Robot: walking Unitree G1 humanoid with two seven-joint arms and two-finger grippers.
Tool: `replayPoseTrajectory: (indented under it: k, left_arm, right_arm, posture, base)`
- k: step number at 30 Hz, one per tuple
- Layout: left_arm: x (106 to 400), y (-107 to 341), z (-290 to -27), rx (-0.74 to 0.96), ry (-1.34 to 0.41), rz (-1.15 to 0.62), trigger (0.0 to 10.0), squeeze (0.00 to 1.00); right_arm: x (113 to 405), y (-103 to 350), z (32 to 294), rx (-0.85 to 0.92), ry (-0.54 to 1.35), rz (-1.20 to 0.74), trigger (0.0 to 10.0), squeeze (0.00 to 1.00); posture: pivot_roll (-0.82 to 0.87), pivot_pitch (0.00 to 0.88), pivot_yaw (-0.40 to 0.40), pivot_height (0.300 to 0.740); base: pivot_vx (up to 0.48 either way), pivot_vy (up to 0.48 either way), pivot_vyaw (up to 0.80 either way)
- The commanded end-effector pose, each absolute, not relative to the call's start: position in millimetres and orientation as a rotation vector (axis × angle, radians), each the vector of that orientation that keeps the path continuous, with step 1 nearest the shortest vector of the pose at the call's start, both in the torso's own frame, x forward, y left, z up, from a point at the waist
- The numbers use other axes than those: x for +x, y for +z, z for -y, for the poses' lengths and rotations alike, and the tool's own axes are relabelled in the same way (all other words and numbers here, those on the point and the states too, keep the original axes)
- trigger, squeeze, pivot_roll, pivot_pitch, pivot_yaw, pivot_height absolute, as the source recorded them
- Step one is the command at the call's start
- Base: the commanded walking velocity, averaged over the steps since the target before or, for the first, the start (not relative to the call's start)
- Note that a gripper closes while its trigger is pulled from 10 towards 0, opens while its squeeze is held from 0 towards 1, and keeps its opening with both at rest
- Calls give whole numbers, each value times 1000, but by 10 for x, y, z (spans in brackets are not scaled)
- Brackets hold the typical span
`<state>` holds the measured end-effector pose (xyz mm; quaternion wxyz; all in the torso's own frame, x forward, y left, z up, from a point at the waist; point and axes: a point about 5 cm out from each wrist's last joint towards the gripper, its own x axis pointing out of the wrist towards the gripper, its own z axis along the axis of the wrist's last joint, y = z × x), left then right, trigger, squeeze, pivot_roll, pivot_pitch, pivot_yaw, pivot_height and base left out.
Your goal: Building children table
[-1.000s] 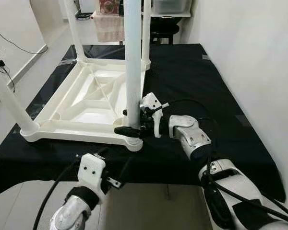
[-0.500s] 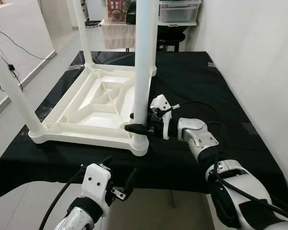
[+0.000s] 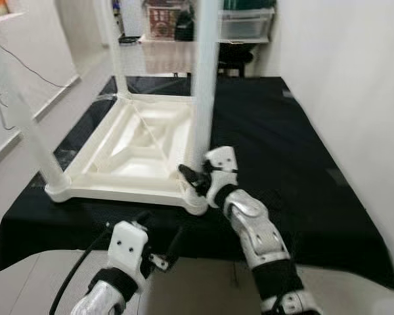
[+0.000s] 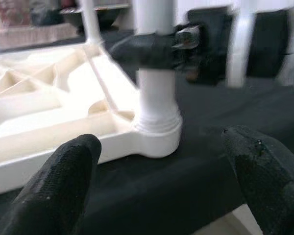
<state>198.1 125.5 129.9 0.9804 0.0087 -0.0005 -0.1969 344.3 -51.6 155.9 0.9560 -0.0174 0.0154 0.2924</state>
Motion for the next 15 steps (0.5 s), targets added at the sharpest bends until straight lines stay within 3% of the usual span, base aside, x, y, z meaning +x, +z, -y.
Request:
replayPoseTrajectory:
  k: [1, 2, 3, 5, 6, 14, 15]
  left_arm:
    - [1984, 1267, -1277, 9, -396, -15, 10000, 0]
    - [1987, 1267, -1275, 3, -394, -15, 10000, 0]
    - [1998, 1264, -1276, -1, -392, -14, 10000, 0]
    - [2014, 1263, -1282, 3, -384, -14, 10000, 0]
    - [2028, 1261, -1287, 11, -378, -14, 10000, 0]
    - [2066, 1250, -1292, 21, -374, -13, 10000, 0]
    - [2071, 1246, -1289, 21, -376, -13, 10000, 0]
  right_arm:
    - [3443, 1368, 554, -19, 580, -115, 0, 0]
    - [3446, 1362, 544, -25, 598, -124, 0, 0]
    - [3463, 1339, 539, -31, 596, -139, 10000, 0]
    - [3458, 1355, 519, -8, 612, -142, 10000, 0]
    - [3461, 1387, 509, -2, 619, -138, 10000, 1000]
    - [3556, 1717, 454, 54, 757, -40, 10000, 1000]
    - [3577, 1785, 446, 35, 866, -9, 10000, 0]
  posture:
    - [-1, 73, -21, 740]
    - [-1, 73, -21, 740]
    - [0, 68, -22, 740]
    - [0, 66, -21, 740]
    - [2, 64, -17, 740]
    - [5, 51, -15, 740]
    - [3, 45, -16, 740]
  base:
    - [0, 0, 0]
    - [0, 0, 0]
    - [0, 0, 0]
    - [0, 0, 0]
    - [0, 0, 0]
    - [0, 0, 0]
    - [0, 0, 0]
